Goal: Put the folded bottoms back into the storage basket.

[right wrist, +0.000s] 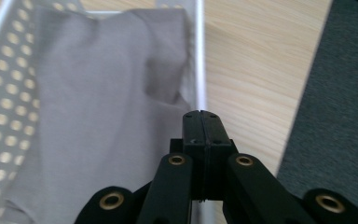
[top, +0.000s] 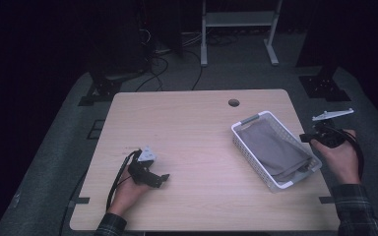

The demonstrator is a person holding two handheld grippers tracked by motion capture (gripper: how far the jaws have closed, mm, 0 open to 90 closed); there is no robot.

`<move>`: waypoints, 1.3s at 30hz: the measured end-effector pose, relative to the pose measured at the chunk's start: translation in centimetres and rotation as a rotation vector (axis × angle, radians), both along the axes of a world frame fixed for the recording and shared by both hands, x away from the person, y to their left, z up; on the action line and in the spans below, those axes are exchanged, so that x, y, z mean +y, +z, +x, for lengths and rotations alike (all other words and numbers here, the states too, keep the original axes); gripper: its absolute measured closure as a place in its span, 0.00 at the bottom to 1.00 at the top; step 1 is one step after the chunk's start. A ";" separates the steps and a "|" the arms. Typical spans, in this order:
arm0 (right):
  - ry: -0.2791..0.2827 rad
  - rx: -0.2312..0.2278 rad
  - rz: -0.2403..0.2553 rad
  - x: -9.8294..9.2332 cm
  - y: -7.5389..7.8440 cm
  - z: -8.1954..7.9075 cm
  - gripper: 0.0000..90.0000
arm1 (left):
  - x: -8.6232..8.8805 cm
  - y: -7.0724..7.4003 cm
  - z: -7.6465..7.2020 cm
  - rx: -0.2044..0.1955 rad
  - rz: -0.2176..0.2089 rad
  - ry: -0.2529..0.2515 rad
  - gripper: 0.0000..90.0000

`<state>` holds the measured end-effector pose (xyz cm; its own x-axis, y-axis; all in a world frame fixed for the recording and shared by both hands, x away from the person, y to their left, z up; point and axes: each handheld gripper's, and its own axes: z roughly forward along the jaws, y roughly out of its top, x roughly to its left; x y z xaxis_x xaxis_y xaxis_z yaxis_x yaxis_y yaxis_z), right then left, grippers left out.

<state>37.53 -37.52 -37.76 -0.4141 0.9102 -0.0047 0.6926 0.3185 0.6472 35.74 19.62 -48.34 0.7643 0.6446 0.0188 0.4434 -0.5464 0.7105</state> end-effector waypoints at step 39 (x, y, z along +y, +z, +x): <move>0.100 0.036 0.028 3.3 -2.8 -2.3 0.99 | 0.0 0.0 -0.2 -0.001 -0.002 0.000 0.00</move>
<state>35.22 -34.27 -40.61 -0.5027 0.8636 0.0368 0.6813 0.3697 0.6318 35.54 19.62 -48.35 0.7642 0.6447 0.0184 0.4425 -0.5447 0.7124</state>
